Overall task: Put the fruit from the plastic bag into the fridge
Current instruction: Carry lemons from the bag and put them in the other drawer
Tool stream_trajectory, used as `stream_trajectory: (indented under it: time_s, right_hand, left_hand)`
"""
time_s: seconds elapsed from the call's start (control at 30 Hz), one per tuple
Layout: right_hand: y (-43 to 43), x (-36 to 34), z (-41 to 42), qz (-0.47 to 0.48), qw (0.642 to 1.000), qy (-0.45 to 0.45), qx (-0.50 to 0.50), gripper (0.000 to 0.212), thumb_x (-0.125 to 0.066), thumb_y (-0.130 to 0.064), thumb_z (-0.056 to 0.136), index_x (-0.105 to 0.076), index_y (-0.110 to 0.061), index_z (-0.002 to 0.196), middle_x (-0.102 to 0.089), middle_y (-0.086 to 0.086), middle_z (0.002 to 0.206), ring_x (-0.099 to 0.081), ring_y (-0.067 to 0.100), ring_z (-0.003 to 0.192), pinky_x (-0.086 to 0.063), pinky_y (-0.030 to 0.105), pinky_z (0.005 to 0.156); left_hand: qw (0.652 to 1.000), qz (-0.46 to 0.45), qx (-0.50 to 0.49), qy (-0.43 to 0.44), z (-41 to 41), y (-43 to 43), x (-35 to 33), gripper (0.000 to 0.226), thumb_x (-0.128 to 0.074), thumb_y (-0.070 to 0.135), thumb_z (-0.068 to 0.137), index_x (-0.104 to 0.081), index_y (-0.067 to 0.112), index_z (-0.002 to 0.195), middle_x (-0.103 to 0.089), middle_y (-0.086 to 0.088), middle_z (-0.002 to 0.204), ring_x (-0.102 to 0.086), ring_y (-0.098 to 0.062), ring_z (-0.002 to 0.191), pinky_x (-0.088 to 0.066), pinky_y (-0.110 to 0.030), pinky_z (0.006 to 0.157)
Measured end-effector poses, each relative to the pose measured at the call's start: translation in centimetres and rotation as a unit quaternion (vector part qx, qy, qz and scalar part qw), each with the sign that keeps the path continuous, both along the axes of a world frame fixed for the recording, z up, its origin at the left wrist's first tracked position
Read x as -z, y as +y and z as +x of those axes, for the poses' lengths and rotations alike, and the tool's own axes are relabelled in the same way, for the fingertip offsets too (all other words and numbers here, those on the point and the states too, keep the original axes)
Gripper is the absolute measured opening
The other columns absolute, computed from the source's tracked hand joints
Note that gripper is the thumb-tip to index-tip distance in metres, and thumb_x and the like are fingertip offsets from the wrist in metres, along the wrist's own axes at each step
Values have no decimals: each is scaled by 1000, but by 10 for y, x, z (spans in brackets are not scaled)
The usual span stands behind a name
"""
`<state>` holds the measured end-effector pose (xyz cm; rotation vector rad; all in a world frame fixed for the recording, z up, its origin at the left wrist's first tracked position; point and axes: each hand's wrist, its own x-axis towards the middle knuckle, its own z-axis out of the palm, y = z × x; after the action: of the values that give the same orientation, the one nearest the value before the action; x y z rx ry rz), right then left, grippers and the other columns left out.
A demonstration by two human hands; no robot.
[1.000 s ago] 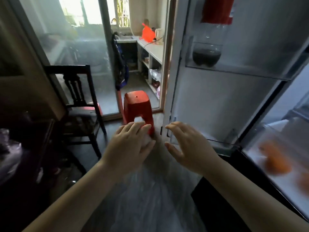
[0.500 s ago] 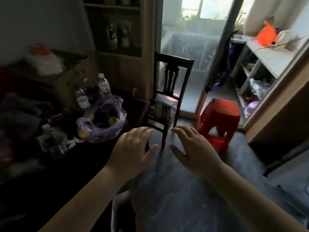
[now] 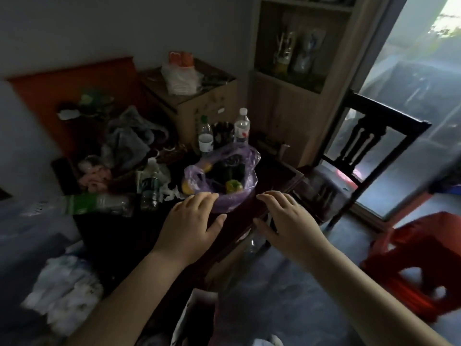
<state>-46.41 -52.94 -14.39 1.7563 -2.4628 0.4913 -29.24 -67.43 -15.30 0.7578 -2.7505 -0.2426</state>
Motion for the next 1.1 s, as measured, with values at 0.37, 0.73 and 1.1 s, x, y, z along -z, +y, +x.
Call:
stream_trajectory:
  time_s: [0.37, 0.73, 1.1]
  right_hand:
    - [-33, 34, -123, 34, 992, -44, -109, 54, -44, -47, 87, -48, -17, 132, -53, -1, 128, -51, 21, 117, -49, 37, 93]
    - [-121, 81, -144, 88, 973, -76, -201, 52, -57, -30, 85, -49, -10, 133, -54, 5, 131, -51, 25, 120, -44, 34, 97]
    - [-223, 112, -183, 165, 963, -61, -206, 54, -59, -21, 89, -43, -11, 139, -48, 6, 140, -44, 24, 130, -36, 33, 105]
  left_hand:
    - [995, 38, -94, -23, -105, 14, 44, 61, -26, 50, 90, -46, 13, 135, -53, -2, 133, -49, -19, 122, -44, -34, 97]
    - [987, 96, -131, -10, -131, -48, 80, 48, -50, 28, 86, -49, 11, 131, -55, -4, 128, -52, -22, 118, -46, -35, 95]
    - [980, 175, -95, -17, -182, -154, 141, 45, -46, 22, 93, -40, 11, 136, -43, -4, 139, -40, -19, 128, -36, -30, 102]
